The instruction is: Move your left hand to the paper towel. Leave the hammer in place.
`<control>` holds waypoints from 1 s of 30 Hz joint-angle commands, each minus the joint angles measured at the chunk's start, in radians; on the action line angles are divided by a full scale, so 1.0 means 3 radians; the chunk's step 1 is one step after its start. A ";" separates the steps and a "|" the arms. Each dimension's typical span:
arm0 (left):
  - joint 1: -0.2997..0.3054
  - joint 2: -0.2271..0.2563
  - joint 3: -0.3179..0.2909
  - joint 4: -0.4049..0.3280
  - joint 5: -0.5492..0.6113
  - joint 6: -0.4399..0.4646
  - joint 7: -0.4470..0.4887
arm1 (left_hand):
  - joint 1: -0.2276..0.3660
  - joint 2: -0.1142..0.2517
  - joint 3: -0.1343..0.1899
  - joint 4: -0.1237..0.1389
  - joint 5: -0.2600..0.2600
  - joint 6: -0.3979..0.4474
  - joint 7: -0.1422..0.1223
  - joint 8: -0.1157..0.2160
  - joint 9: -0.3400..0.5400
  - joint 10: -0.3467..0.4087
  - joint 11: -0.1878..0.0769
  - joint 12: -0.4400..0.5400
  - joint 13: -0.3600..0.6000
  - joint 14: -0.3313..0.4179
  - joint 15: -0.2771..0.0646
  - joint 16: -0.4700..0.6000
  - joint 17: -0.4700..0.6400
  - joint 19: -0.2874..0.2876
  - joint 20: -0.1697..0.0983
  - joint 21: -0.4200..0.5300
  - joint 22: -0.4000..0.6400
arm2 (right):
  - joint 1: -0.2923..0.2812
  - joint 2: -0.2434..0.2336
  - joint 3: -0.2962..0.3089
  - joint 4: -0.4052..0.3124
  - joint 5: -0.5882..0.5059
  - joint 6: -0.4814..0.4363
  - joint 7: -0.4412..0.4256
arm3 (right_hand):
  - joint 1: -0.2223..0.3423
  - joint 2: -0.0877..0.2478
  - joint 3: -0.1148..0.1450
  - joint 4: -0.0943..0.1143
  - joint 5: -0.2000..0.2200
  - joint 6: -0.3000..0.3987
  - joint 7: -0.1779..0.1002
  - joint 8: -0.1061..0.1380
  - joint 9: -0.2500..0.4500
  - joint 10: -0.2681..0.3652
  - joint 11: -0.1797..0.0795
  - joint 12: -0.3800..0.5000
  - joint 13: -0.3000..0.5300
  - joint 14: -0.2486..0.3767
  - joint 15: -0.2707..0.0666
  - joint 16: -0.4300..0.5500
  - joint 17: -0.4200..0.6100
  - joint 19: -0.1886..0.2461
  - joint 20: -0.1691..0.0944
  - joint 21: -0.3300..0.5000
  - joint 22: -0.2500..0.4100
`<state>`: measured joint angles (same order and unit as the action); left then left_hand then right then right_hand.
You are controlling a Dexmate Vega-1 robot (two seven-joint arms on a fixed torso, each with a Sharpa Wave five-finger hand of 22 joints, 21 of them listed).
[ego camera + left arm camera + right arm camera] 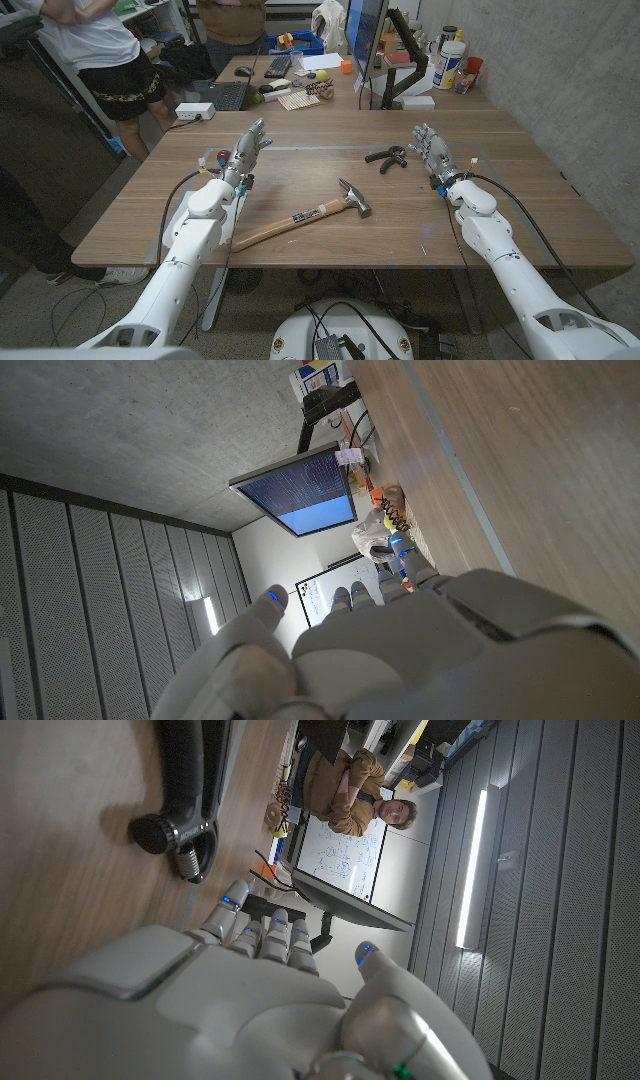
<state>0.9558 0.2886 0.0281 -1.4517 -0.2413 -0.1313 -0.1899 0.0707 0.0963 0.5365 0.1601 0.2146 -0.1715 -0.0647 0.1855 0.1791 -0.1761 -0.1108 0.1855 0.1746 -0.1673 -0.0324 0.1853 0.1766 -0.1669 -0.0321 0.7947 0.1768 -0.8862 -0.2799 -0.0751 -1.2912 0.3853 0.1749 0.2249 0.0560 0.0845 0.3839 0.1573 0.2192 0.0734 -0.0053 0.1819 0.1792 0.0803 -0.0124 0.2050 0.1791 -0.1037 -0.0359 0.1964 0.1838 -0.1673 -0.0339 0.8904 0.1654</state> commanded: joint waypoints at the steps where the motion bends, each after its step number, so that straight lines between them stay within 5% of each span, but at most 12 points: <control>1: 0.0061 0.0032 -0.0060 -0.0115 0.0156 0.0010 0.0018 | 0.0052 0.0193 0.0008 -0.0020 0.0020 -0.0554 -0.0009 0.0007 0.0011 -0.0374 -0.0012 0.0005 0.0014 -0.0671 -0.0198 -0.0011 0.0003 -0.0716 -0.0231 -0.0015 0.0009 | -0.0015 0.0033 0.0045 -0.0026 -0.0055 -0.0016 0.0030 | 0.0000 0.0292 -0.0003 0.0006 0.0014 0.0024 0.0001 0.0021 0.0012 0.0024 -0.0012 0.0011 0.0010 -0.0014 -0.0123 0.0021 0.0011 -0.0202 -0.0376 -0.0018 0.0017; 30: 0.0272 0.0260 -0.0167 -0.0477 0.0415 -0.0039 0.0178 | 0.0145 0.0197 0.0051 -0.0041 0.0021 -0.0555 -0.0027 0.0017 0.0012 -0.0402 -0.0012 0.0008 0.0013 -0.0708 -0.0193 -0.0017 -0.0002 -0.0760 -0.0212 -0.0060 0.0012 | 0.0040 0.0074 0.0022 0.0043 -0.0105 0.0001 0.0065 | -0.0004 0.0290 -0.0016 0.0009 0.0014 0.0023 -0.0001 0.0020 0.0012 0.0021 -0.0006 0.0009 0.0010 -0.0016 -0.0120 0.0019 0.0011 -0.0183 -0.0367 -0.0063 0.0019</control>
<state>1.0125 0.3409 -0.0108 -1.5523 -0.1483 -0.1327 -0.1604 0.1009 0.1108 0.5436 0.1530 0.2146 -0.1715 -0.0645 0.1855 0.1790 -0.1759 -0.1105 0.1855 0.1745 -0.1673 -0.0324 0.1808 0.1769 -0.1668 -0.0321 0.7801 0.1770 -0.8811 -0.2617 -0.0656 -1.2867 0.3576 0.1705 0.2387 0.0560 0.0845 0.3808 0.1603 0.2192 0.0733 -0.0053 0.1819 0.1790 0.0803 -0.0124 0.2050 0.1790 -0.1036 -0.0359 0.1964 0.1836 -0.1673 -0.0339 0.8721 0.1653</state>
